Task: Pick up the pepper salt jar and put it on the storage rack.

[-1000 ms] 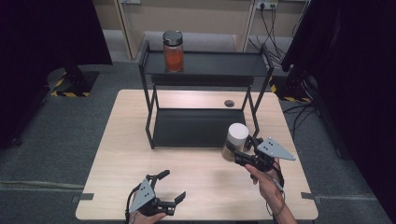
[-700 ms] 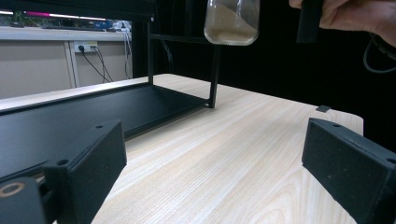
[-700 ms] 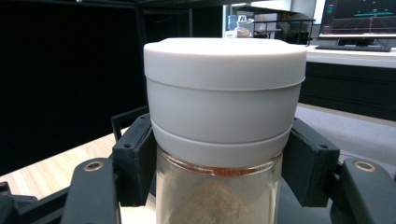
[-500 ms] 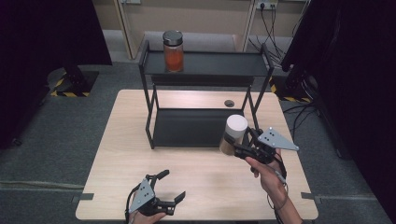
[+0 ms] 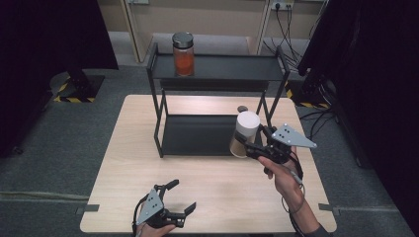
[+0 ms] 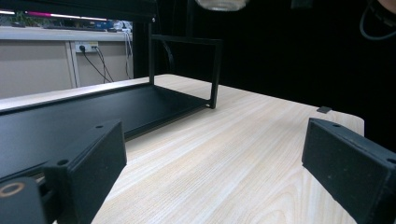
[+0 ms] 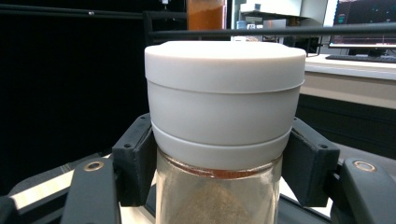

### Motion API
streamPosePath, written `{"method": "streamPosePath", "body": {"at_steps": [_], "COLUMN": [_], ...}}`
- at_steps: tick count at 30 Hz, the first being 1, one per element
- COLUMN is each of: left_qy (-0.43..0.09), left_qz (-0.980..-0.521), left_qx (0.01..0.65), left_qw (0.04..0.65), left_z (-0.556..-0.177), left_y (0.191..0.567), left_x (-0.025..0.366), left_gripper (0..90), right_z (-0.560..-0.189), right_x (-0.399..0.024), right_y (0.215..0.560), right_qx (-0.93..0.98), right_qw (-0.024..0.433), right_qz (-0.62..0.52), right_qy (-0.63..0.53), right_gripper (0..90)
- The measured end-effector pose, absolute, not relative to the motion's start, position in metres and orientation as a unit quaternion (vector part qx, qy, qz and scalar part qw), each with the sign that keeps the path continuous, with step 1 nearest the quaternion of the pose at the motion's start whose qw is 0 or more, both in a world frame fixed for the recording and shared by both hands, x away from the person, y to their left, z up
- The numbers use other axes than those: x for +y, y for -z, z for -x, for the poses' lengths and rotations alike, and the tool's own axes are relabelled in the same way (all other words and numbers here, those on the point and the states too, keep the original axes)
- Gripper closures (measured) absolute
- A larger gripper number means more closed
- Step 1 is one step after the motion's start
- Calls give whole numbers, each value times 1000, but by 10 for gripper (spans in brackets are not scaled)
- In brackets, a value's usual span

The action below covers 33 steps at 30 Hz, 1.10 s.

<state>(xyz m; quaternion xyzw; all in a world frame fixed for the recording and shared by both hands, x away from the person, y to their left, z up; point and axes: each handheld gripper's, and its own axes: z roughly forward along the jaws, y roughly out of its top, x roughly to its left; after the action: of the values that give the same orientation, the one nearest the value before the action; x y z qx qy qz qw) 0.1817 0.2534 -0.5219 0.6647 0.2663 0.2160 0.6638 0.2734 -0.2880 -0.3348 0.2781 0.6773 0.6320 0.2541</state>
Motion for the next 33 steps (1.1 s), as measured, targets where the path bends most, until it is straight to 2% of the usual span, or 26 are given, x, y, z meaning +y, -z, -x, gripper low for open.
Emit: {"method": "streamPosePath", "body": {"at_steps": [33], "left_qy": [-215], "left_qz": [-663], "left_qx": [267], "left_qw": [665], "left_z": [-181], "left_y": [522], "left_x": [254], "left_gripper": [58], "right_z": [-308], "right_x": [-266], "right_y": [269], "right_qx": [675], "right_qw": [241], "right_qz": [-267], "right_qy": [-645], "right_gripper": [353]}}
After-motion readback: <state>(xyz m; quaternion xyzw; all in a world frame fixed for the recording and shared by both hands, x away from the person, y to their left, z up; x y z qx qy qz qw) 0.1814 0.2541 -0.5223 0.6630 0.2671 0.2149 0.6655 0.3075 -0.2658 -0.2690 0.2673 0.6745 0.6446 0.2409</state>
